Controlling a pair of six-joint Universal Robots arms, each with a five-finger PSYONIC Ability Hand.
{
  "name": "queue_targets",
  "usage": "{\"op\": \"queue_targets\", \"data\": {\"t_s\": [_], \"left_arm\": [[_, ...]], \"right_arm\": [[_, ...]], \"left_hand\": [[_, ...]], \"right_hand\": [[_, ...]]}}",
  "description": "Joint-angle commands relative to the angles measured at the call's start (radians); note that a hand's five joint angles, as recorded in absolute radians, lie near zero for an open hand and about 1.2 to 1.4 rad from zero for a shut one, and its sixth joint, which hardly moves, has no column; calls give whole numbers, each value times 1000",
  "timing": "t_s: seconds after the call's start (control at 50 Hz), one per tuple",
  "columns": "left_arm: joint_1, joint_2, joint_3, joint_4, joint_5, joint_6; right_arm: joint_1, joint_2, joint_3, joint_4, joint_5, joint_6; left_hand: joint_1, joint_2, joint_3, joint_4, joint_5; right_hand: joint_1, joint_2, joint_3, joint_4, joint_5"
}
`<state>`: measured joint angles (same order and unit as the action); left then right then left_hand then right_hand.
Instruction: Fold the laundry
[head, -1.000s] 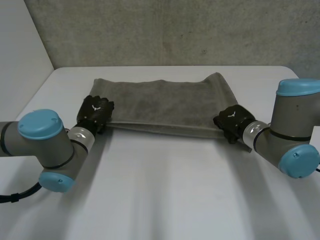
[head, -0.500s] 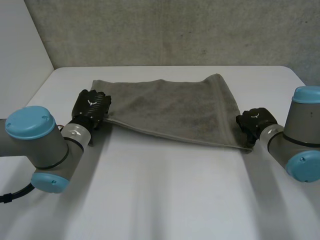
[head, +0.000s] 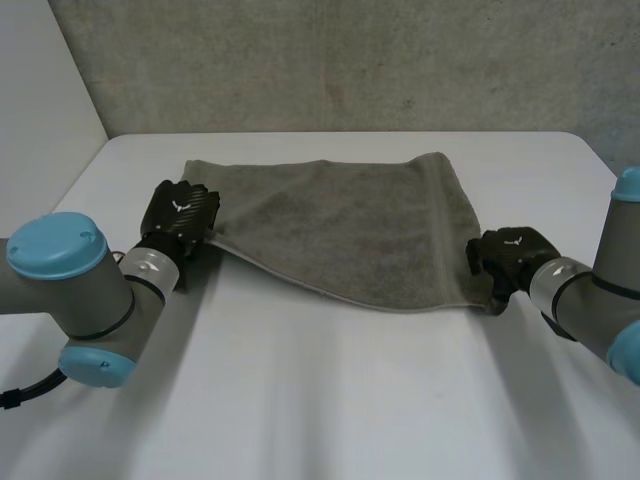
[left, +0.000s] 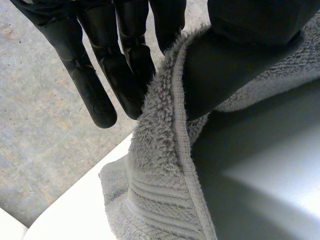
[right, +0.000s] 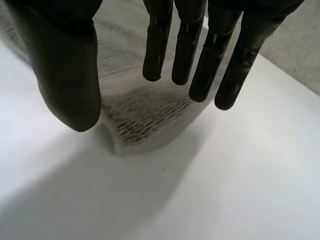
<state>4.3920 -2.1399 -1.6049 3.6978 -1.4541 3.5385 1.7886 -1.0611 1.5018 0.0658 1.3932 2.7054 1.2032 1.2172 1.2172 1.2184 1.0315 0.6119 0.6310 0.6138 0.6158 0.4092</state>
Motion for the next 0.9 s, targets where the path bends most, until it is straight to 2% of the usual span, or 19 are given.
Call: {"op": "queue_targets", "data": {"t_s": [0.02, 0.2, 0.3, 0.7, 0.82, 0.84, 0.86, 0.9], "left_arm": [[7, 11, -1, -1, 0, -1], [18, 22, 0, -1, 0, -9], [20, 22, 0, -1, 0, -68], [20, 18, 0, 1, 0, -90], [20, 17, -1, -1, 1, -90], [20, 17, -1, -1, 1, -90], [20, 17, -1, -1, 1, -90], [20, 15, -3, -1, 1, -90]], "right_arm": [[0, 6, 61, -70, -34, 1], [-6, 53, 58, -145, -43, -2], [-15, 68, 54, -181, -42, -4], [-17, 110, 18, -188, -36, -1], [-17, 110, 15, -198, -40, 1], [-17, 112, 15, -202, -43, 1], [-17, 112, 15, -204, -45, -1], [-17, 110, 15, -207, -46, 1]], "left_hand": [[193, 179, 179, 178, 190], [193, 179, 179, 178, 190], [193, 179, 179, 178, 190], [193, 179, 179, 178, 190], [193, 179, 179, 178, 190], [193, 179, 179, 178, 190], [193, 179, 179, 178, 190], [193, 179, 179, 178, 190]], "right_hand": [[-86, -106, -88, -90, -58], [-51, -71, -53, -55, -23], [-28, -47, -30, -32, 0], [75, 56, 73, 71, 103], [313, 294, 311, 309, 341], [426, 407, 424, 422, 454], [700, 681, 699, 696, 729], [784, 764, 782, 780, 812]]}}
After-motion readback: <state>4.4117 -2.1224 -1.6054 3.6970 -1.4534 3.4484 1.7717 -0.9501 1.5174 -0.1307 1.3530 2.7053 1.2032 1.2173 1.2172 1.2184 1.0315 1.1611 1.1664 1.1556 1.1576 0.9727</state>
